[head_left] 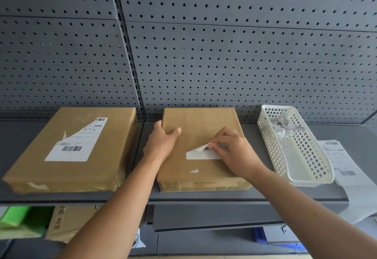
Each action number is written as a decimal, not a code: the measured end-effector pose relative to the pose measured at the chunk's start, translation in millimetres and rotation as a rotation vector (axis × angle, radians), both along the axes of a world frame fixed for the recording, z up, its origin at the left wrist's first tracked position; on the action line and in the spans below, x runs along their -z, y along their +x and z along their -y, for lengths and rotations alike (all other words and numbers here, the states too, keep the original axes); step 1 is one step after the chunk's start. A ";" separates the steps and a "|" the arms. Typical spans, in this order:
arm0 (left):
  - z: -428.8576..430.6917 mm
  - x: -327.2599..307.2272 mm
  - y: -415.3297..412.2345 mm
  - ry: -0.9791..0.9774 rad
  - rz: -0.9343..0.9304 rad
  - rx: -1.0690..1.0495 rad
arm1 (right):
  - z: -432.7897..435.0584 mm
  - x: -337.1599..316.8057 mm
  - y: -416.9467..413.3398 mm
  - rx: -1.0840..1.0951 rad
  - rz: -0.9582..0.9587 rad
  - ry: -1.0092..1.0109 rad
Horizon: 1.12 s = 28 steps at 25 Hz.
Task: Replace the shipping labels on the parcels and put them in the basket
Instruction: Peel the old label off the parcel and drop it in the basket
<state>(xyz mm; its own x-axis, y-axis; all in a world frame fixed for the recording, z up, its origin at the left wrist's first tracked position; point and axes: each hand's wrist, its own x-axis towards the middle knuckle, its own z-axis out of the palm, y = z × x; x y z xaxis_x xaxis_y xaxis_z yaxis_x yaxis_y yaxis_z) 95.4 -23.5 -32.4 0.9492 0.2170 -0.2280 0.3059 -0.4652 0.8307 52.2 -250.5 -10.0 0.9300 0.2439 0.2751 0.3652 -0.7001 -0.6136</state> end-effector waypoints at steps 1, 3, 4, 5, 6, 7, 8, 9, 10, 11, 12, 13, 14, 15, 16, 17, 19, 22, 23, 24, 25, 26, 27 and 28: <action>0.2 -0.6 -0.1 -0.002 0.000 0.001 | 1.9 -0.5 -2.4 0.005 -0.007 0.005; 0.8 -2.4 -1.5 -0.005 0.003 0.004 | 4.7 -2.6 -8.0 0.008 -0.013 0.024; 0.8 -3.1 -1.8 -0.008 0.003 0.006 | 5.9 -4.4 -11.0 0.010 -0.014 0.038; 1.0 -3.6 -2.0 -0.012 0.003 0.008 | 7.9 -7.2 -13.7 0.021 -0.019 0.061; 0.7 -4.1 -2.3 -0.014 0.003 0.008 | 11.1 -12.1 -16.4 0.044 -0.023 0.103; 0.6 -4.1 -2.0 -0.016 0.002 0.008 | 15.9 -18.3 -18.2 0.082 -0.031 0.162; 0.1 -3.1 -1.7 -0.017 0.002 0.009 | 21.5 -25.9 -19.4 0.123 -0.047 0.228; 0.0 -2.9 -1.8 -0.018 0.002 0.011 | 27.4 -34.2 -20.1 0.160 -0.068 0.284; -0.2 -2.4 -1.8 -0.016 0.000 0.011 | 32.8 -42.5 -20.8 0.187 -0.082 0.322; 0.3 -2.8 -1.9 -0.012 -0.004 0.011 | 37.9 -50.2 -22.0 0.203 -0.084 0.349; 1.0 -3.6 -1.9 -0.009 -0.008 0.012 | 41.7 -56.3 -22.8 0.209 -0.080 0.371; 1.7 -4.0 -2.2 -0.007 -0.011 0.012 | 42.9 -60.6 -23.0 0.207 -0.073 0.391; 2.8 -5.1 -2.7 -0.006 -0.010 0.013 | 42.9 -63.3 -22.7 0.203 -0.070 0.410; 3.3 -5.6 -2.9 -0.003 -0.009 0.015 | 41.1 -64.8 -21.8 0.201 -0.073 0.419; 3.7 -6.5 -3.6 0.003 -0.008 0.019 | 38.6 -65.5 -20.6 0.200 -0.082 0.418; 4.5 -7.1 -3.9 0.011 -0.005 0.022 | 35.7 -66.0 -19.4 0.199 -0.091 0.413; 5.4 -8.1 -5.5 0.032 0.030 0.022 | 29.2 -65.9 -15.3 0.198 -0.125 0.436; 5.7 -8.7 -7.4 0.101 0.129 0.010 | 21.8 -67.7 -9.3 0.187 -0.177 0.459; 5.4 -8.0 -8.3 0.124 0.160 0.009 | 20.1 -69.1 -8.4 0.195 -0.187 0.465; 5.4 -7.7 -9.4 0.143 0.183 0.011 | 19.3 -70.2 -6.9 0.206 -0.197 0.467; 5.0 -6.6 -10.3 0.150 0.193 0.013 | 18.4 -71.8 -6.2 0.223 -0.212 0.464; 4.9 -6.1 -10.7 0.150 0.195 0.013 | 18.2 -72.3 -5.0 0.245 -0.226 0.460; 4.4 -5.2 -10.3 0.144 0.193 0.011 | 17.3 -73.4 -4.8 0.268 -0.236 0.468; 3.9 -4.4 -10.1 0.138 0.188 0.012 | 17.7 -72.1 -3.5 0.284 -0.238 0.487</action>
